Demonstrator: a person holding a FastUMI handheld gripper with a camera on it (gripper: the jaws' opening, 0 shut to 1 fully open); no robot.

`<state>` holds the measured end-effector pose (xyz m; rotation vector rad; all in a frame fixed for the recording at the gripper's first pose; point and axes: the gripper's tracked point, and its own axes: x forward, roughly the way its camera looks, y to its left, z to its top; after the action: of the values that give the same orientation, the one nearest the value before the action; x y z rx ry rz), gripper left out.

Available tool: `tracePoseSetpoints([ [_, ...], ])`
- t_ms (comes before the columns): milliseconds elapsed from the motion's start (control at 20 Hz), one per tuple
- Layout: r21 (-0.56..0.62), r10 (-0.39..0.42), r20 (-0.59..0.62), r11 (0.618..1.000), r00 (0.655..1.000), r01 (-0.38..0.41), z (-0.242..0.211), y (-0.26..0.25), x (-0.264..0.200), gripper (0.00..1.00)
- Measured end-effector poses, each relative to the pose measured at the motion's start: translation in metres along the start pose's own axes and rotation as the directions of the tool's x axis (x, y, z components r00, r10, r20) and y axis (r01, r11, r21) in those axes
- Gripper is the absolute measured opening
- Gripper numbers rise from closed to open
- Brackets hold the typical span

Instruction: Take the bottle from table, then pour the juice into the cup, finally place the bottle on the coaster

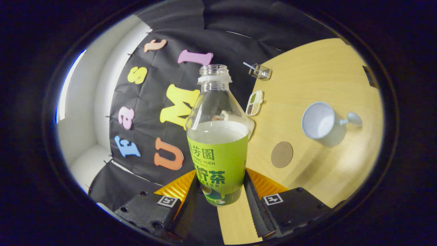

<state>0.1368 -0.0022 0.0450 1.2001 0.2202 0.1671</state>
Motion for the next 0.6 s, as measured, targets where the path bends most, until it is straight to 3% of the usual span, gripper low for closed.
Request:
tracePoseSetpoints([
  [250,-0.260,-0.024,0.044,0.965,0.999,0.035,-0.0053,-0.0006,-0.0050,0.76],
  [600,-0.505,-0.075,0.109,0.855,0.991,0.120,-0.0073,-0.0056,-0.0085,0.76],
])
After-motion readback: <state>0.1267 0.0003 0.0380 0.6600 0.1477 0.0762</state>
